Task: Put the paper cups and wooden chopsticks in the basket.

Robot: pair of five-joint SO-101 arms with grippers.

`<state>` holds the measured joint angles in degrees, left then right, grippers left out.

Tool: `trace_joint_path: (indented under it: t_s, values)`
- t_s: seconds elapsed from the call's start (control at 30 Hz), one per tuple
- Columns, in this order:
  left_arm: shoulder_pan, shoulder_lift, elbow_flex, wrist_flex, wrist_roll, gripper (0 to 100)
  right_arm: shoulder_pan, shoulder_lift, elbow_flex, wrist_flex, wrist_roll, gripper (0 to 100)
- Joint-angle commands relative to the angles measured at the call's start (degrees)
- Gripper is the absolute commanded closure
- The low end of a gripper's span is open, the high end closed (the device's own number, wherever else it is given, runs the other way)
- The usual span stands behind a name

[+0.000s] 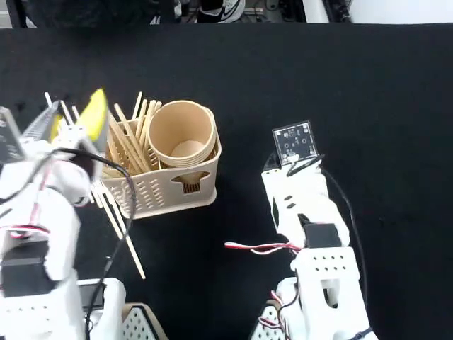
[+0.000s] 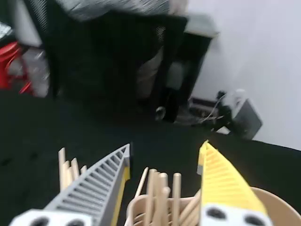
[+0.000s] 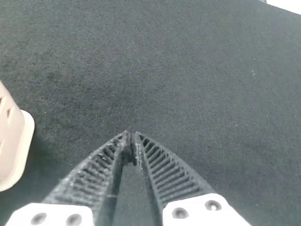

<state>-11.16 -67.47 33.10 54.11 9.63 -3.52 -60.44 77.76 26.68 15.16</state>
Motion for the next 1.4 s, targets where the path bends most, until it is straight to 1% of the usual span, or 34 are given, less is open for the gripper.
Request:
trace_joint_path:
  t_s: [0.0,0.13,0.2,0.27,0.47,0.6,0.87,0.97,1.17,1.23,1.3,1.33,1.37]
  values:
    - [-8.0,13.0,-21.0,15.1,3.5,76,0.5,-0.5,-0.7,-1.1,0.5,98.4]
    - [-16.0,29.3,-33.3,24.8,4.0,76,0.5,-0.5,-0.7,-1.1,0.5,98.4]
    - [-19.2,37.5,-37.1,27.8,4.0,76,0.5,-0.5,-0.7,-1.1,0.5,98.4]
    - [-20.9,45.6,-39.9,28.9,3.8,76,0.5,-0.5,-0.7,-1.1,0.5,98.4]
    - [-21.1,68.4,-46.1,27.2,3.2,76,0.5,-0.5,-0.7,-1.1,0.5,98.4]
    - [-20.4,82.1,-53.1,27.1,-0.4,76,0.5,-0.5,-0.7,-1.1,0.5,98.4]
    - [-18.8,107.5,-68.4,27.5,-3.2,76,0.5,-0.5,-0.7,-1.1,0.5,98.4]
    - [-19.0,114.3,-74.0,27.7,-3.2,76,0.5,-0.5,-0.7,-1.1,0.5,98.4]
    - [-19.3,121.2,-84.7,34.6,-3.3,78,0.6,-0.5,-0.8,-1.1,0.5,98.4]
    - [-19.3,122.4,-88.3,36.7,-3.3,85,0.6,-0.5,-0.8,-1.1,0.5,98.4]
    - [-19.3,123.2,-92.1,38.3,-3.3,96,0.6,-0.5,-0.8,-1.1,0.5,98.4]
    - [-19.2,123.5,-93.8,39.3,-3.3,98,0.6,-0.5,-0.8,-1.1,0.5,98.4]
    - [-19.1,123.6,-95.5,41.0,-3.3,96,0.6,-0.5,-0.8,-1.1,0.5,98.4]
